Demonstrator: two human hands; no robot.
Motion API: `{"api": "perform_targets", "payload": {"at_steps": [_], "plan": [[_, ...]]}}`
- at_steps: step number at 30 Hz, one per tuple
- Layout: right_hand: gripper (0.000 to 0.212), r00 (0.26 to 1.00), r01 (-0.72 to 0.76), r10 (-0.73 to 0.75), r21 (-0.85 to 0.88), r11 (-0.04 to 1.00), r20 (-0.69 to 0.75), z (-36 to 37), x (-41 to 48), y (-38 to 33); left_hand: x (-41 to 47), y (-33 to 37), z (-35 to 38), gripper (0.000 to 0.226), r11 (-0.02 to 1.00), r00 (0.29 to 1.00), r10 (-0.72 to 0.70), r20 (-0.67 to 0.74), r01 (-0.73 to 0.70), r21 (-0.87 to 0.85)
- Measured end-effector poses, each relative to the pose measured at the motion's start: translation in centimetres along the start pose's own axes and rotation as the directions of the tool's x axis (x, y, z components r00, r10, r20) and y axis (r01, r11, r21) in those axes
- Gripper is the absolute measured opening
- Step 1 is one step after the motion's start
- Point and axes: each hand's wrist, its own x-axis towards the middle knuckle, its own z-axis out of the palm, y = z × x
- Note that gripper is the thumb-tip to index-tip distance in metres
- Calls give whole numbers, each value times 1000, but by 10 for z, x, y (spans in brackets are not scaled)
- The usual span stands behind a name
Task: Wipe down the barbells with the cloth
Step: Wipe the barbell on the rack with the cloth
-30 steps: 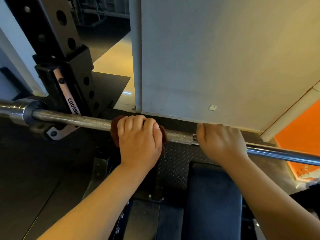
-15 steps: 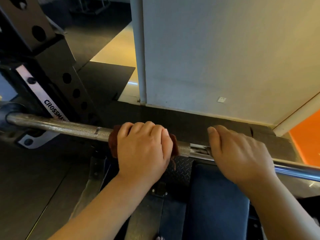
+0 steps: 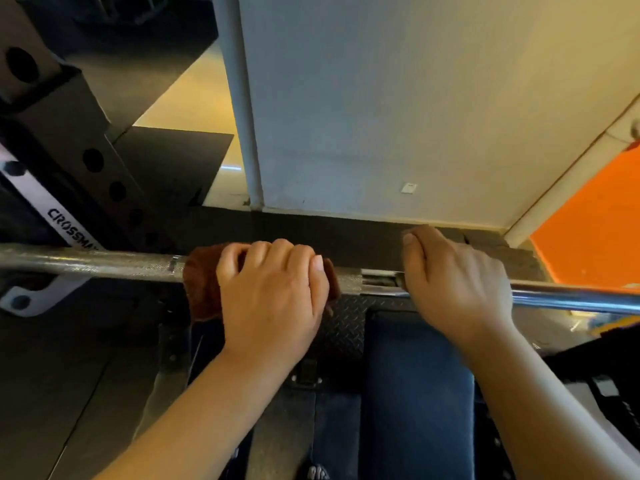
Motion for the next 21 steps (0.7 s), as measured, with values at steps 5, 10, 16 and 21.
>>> {"api": "perform_targets", "payload": {"at_steps": [5,10,16,21], "plan": [[34,1000,-7,5,77,997,29,-3,0,8,3,41,3,44,974,975,212,67,-205,-91],[33,994,-108,110,104,989,-22,-9,-4,39,3,-12,-12,54,980,968,195,160,-198,7],[39,986,-161,162,16,987,-31,-2,-6,36,5,19,-9,52,993,991,80,110,-89,72],[34,988,-150,150,3,989,-39,-4,-10,38,9,85,8,48,957,953,291,80,-290,-15]]}}
